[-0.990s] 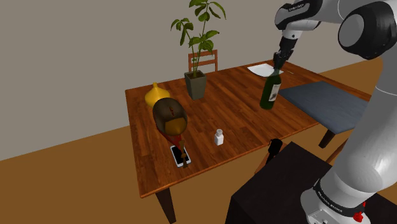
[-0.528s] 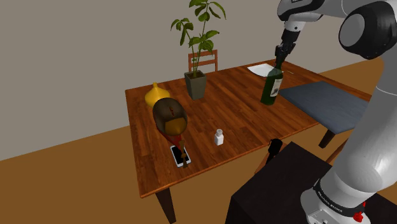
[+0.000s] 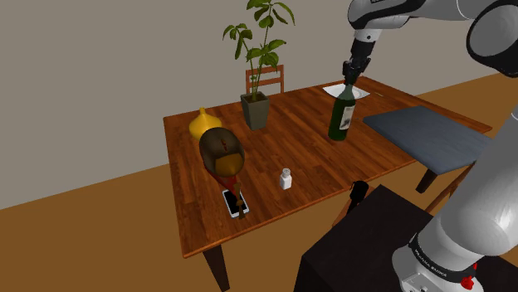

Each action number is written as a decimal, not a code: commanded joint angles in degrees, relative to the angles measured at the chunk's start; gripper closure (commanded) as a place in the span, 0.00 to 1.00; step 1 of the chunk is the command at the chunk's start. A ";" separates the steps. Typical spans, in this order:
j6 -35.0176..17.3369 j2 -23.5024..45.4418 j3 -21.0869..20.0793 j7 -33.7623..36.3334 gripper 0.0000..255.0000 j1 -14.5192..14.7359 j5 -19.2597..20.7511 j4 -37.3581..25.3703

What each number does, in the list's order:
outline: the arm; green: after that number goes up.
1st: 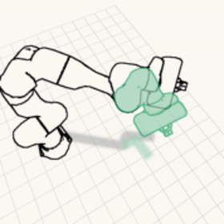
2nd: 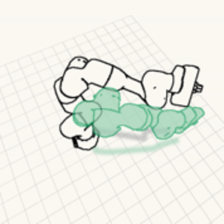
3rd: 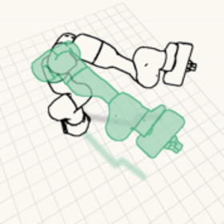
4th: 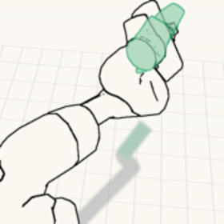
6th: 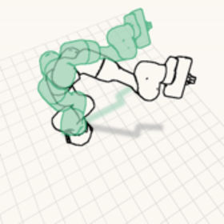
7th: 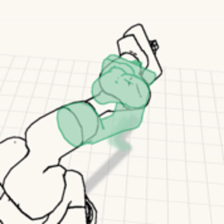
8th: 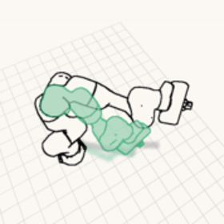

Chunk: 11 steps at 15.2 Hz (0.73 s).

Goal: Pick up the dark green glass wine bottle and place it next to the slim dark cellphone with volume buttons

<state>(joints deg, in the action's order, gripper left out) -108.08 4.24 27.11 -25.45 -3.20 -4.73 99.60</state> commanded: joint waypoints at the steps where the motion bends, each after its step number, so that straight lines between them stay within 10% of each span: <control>1: -0.79 -1.75 -1.29 3.30 1.00 1.74 1.15 2.13; 11: -2.06 -5.73 -8.22 18.03 1.00 8.79 4.12 6.61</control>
<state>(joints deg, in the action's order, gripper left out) -109.76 -1.09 19.70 -9.17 4.81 -0.90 105.52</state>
